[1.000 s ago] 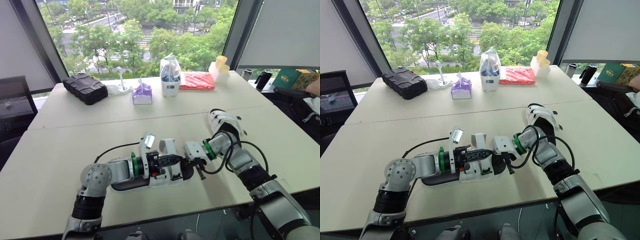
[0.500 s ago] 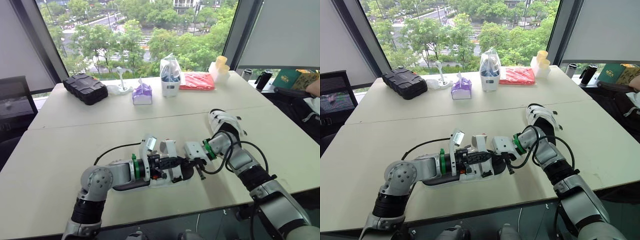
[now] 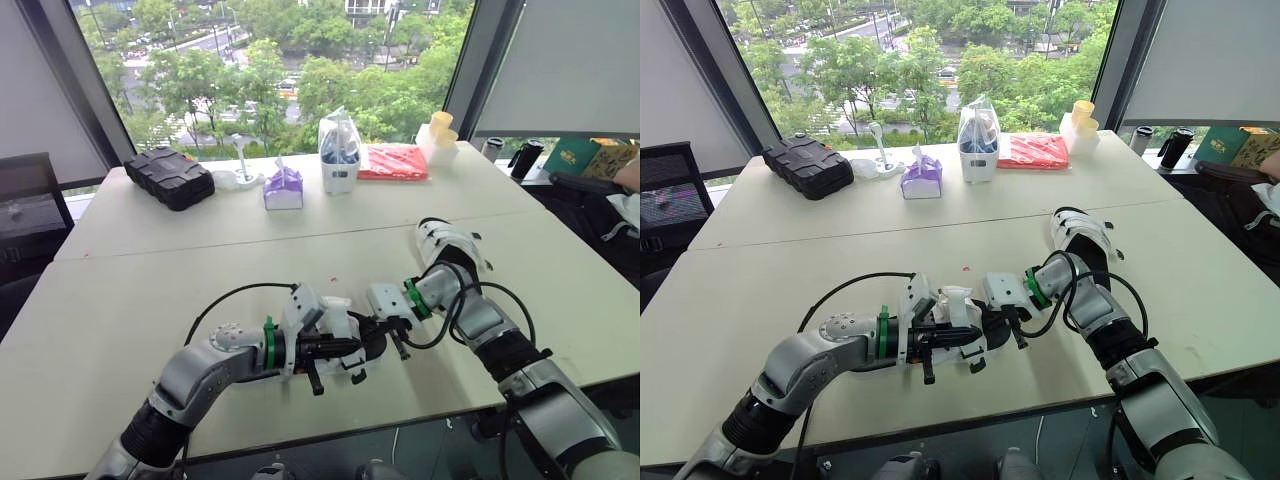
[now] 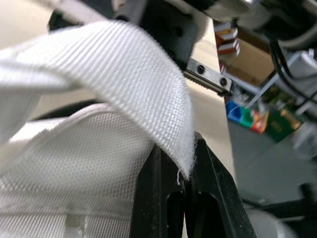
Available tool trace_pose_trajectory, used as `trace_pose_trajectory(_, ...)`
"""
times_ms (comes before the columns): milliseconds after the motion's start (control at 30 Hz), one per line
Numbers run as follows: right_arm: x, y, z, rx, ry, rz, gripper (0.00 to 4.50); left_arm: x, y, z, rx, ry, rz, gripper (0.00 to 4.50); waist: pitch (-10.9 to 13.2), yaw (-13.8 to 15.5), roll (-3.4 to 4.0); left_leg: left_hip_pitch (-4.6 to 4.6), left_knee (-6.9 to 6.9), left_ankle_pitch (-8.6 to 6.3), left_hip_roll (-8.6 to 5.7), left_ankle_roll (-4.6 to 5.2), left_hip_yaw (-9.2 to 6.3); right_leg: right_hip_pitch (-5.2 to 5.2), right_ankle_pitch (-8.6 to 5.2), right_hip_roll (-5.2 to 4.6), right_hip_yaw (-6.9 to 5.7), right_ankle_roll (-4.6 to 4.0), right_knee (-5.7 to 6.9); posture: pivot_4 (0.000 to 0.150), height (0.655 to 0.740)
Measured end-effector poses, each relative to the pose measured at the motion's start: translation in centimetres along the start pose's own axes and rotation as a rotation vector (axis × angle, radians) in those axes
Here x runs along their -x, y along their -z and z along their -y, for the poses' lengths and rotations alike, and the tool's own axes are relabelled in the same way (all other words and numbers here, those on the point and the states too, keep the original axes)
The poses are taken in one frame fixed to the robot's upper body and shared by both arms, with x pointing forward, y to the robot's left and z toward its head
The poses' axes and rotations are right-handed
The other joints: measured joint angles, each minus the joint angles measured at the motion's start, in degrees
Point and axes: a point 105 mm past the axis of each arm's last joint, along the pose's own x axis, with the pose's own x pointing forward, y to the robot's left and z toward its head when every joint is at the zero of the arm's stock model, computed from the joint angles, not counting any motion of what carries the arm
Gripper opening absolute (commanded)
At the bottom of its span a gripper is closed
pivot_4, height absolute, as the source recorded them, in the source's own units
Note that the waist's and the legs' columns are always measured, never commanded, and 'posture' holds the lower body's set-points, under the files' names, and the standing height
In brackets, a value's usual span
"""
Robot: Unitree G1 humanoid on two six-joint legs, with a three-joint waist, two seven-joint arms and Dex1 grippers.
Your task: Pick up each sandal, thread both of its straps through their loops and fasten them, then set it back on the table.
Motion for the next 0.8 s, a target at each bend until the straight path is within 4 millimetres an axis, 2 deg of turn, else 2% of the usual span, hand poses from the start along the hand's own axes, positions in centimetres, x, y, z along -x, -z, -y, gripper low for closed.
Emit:
trace_pose_trajectory(200, -0.1, 0.0, 0.0, 0.004, -0.002, 0.001, 0.0, 0.1, 0.2, 0.2, -0.147, 0.038, -0.005, 0.04, -0.01, 0.0, 0.0, 0.0, -0.11, 0.05, 0.04, 0.1, -0.01, -0.06, -0.06, 0.0, -0.01, -0.11, 0.0, 0.15, 0.74)
trace_pose_trajectory(233, -0.1, -0.1, 0.0, 0.005, -0.003, 0.001, 0.0, 0.1, 0.2, 0.3, -0.164, 0.042, -0.004, 0.28, -0.01, -0.01, 0.0, 0.0, -0.13, 0.06, 0.04, 0.1, -0.02, -0.06, -0.06, 0.0, -0.01, -0.11, 0.0, 0.15, 0.74)
trace_pose_trajectory(333, 0.0, 0.0, 0.0, 0.004, -0.002, 0.0, 0.0, 0.2, 0.3, 0.3, -0.166, 0.057, -0.003, 1.24, -0.01, 0.05, 0.0, 0.0, -0.13, 0.06, 0.04, 0.11, -0.02, -0.07, -0.06, 0.0, -0.02, -0.1, 0.0, 0.15, 0.74)
trace_pose_trajectory(367, 0.0, 0.0, 0.0, 0.002, -0.002, 0.0, 0.0, 0.2, 0.3, 0.4, -0.162, 0.069, -0.002, 1.84, 0.0, 0.08, 0.0, 0.0, -0.12, 0.06, 0.04, 0.12, -0.01, -0.06, -0.06, 0.0, -0.02, -0.1, 0.0, 0.15, 0.74)
trace_pose_trajectory(500, 0.0, 0.1, 0.0, 0.0, 0.0, 0.0, 0.0, 0.4, 0.1, 1.3, -0.148, 0.125, -0.012, 3.66, 0.01, 0.08, -0.03, -0.01, -0.05, 0.07, 0.04, 0.12, -0.01, -0.04, -0.06, -0.01, -0.03, -0.1, 0.01, 0.15, 0.74)
trace_pose_trajectory(533, 0.0, 0.0, 0.0, 0.001, 0.0, 0.0, 0.0, 0.6, -0.1, 1.8, -0.163, 0.149, -0.02, 4.36, 0.01, 0.06, -0.02, -0.01, -0.05, 0.07, 0.04, 0.12, -0.01, -0.05, -0.06, -0.01, -0.04, -0.1, 0.01, 0.15, 0.74)
trace_pose_trajectory(667, 0.0, 0.0, 0.1, 0.006, 0.0, 0.001, 0.0, 1.5, -0.4, 2.5, -0.218, 0.19, -0.052, 4.45, 0.02, 0.02, -0.02, -0.01, -0.07, 0.07, 0.05, 0.12, -0.01, -0.08, -0.06, 0.0, -0.05, -0.11, 0.02, 0.15, 0.74)
trace_pose_trajectory(800, 0.0, 0.0, 0.1, 0.007, 0.0, 0.001, 0.0, 2.6, -1.5, 1.3, -0.271, 0.117, -0.036, 4.45, 0.04, 0.06, -0.04, -0.02, -0.07, 0.07, 0.05, 0.12, -0.01, -0.08, -0.06, -0.01, -0.05, -0.11, 0.01, 0.15, 0.74)
